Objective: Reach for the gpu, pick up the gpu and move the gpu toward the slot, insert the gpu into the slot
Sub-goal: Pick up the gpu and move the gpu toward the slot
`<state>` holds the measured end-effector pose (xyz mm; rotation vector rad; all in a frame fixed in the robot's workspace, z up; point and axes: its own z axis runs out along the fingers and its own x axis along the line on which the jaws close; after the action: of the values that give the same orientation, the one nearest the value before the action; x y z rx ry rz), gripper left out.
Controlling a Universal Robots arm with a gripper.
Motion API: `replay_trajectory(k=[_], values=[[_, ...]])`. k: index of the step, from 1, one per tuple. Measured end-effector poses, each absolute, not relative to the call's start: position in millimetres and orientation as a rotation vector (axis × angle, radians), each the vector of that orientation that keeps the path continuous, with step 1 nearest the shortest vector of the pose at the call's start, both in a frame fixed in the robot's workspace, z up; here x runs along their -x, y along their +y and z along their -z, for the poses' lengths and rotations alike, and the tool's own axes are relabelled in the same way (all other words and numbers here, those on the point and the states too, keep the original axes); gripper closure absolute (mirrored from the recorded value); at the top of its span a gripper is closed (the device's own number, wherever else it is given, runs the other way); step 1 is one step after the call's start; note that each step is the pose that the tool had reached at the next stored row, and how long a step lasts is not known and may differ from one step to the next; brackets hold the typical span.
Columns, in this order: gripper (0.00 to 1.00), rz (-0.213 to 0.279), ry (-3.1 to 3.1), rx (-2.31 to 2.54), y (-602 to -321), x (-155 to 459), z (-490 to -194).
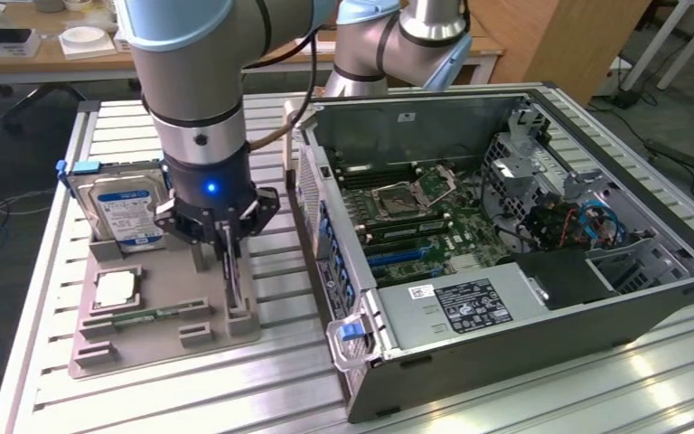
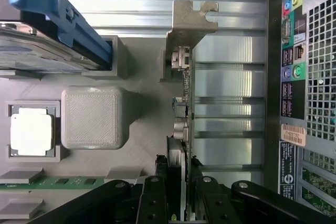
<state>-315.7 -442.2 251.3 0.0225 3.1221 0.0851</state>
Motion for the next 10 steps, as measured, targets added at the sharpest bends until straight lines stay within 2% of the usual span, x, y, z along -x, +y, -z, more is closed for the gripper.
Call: replay_trajectory(k=[10], values=[[0.74, -0.085, 3.122, -0.023, -442, 316, -263]])
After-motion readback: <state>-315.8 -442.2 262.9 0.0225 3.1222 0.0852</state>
